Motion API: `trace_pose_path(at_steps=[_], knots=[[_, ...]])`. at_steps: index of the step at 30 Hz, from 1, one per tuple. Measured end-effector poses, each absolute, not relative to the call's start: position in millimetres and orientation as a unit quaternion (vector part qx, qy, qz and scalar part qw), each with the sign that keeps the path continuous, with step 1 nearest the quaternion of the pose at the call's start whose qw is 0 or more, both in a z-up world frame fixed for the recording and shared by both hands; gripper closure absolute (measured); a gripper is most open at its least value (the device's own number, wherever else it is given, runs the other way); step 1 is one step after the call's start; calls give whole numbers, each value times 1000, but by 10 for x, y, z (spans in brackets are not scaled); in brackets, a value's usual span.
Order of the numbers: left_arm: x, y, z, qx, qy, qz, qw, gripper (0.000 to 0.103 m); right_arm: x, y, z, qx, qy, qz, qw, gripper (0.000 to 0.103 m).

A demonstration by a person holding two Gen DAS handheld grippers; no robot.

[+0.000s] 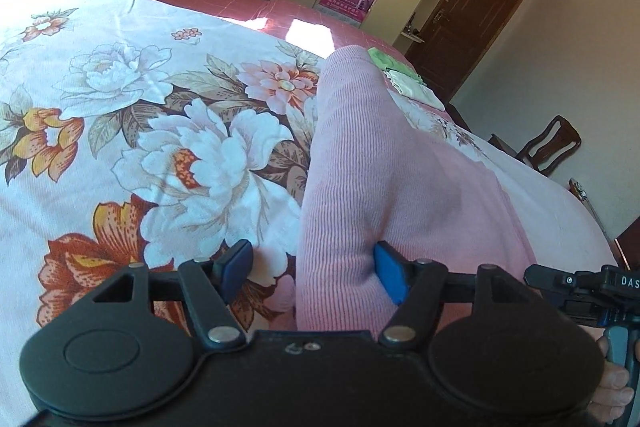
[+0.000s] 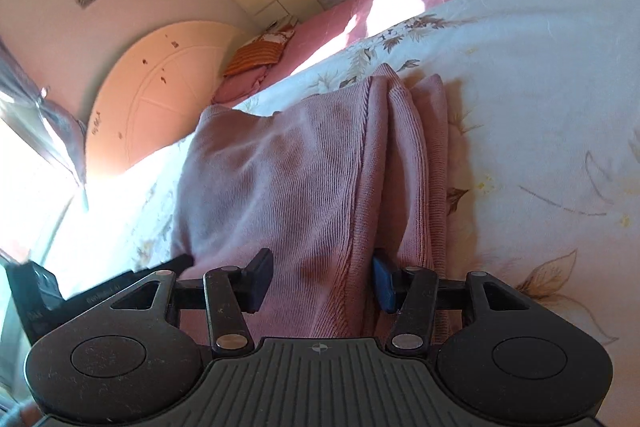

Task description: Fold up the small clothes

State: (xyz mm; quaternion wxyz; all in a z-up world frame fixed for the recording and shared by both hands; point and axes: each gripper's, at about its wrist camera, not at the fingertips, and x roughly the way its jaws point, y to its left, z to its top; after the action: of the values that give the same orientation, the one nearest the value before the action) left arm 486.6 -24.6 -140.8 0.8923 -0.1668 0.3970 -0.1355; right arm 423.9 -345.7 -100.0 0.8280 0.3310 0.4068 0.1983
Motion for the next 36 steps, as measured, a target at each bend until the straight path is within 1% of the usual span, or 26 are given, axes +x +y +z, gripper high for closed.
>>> trace_pose_path(at_steps=[1,3,4,5,6,9,11,12,13,16,18,20,21,23,24,26,27,28,29,30,31,32,33,34,35,36], knots=[[4886,-211,-1383,-171,396,-140,891,40,4272,-3526,-1037,355,408,202,816,51],[4906,-218,-1332,-172,372,-146,900,41,4320,-3555,-1059,368,410,204,809,51],[4914,-215,-1319,-167,365,-145,904,41,4343,-3530,-1032,359,412,201,813,56],[4927,-221,-1312,-163,362,-146,906,41,4360,-3475,-995,340,416,197,820,67],[4950,-234,-1309,-161,361,-150,906,41,4361,-3406,-947,315,420,189,830,92],[5035,-303,-1311,-150,378,-153,901,41,4325,-3235,-784,256,408,175,859,94],[5047,-356,-1248,-138,373,-159,904,45,4229,-3135,-603,207,383,162,886,94],[5055,-387,-1219,-131,371,-163,905,49,4172,-3117,-509,190,368,160,896,95],[5064,-418,-1190,-128,369,-168,905,49,4101,-3105,-398,175,353,156,906,95],[5118,-576,-1151,-101,372,-182,905,45,3944,-3123,-271,138,328,140,924,95],[5148,-709,-1193,-73,383,-186,902,42,3886,-3153,-402,135,337,126,923,95],[5172,-822,-1272,-41,393,-181,901,39,3933,-3211,-695,150,372,116,909,95],[5183,-833,-1308,-43,393,-180,901,35,3981,-3224,-849,163,390,110,899,95],[5219,-791,-1334,-53,398,-180,898,29,3988,-3279,-967,190,384,109,897,95],[5238,-752,-1336,-61,402,-184,895,29,3986,-3300,-957,196,384,107,896,95],[5254,-683,-1281,-76,401,-194,892,36,3985,-3349,-929,197,384,109,895,95],[5231,-639,-1197,-89,384,-203,896,41,3976,-3387,-901,201,382,112,895,94],[5230,-605,-1134,-95,369,-203,902,42,3978,-3422,-881,207,379,109,895,87],[5256,-582,-1084,-97,359,-199,907,42,3944,-3472,-815,207,367,96,902,78],[5328,-576,-1047,-96,356,-194,909,42,3940,-3519,-762,203,350,88,910,49],[5416,-577,-1047,-96,360,-185,909,43,3985,-3556,-701,203,332,85,917,41],[5510,-585,-1068,-99,366,-181,907,43,4077,-3587,-664,208,331,83,917,41],[5596,-593,-1100,-106,370,-184,904,41,4159,-3597,-630,207,326,82,919,42],[5678,-611,-1144,-110,376,-185,901,38,4245,-3582,-606,199,322,87,922,59],[5756,-643,-1193,-108,385,-185,898,37,4349,-3535,-588,184,324,97,923,74],[5838,-702,-1267,-98,397,-185,894,33,4434,-3483,-594,169,331,108,922,90]])
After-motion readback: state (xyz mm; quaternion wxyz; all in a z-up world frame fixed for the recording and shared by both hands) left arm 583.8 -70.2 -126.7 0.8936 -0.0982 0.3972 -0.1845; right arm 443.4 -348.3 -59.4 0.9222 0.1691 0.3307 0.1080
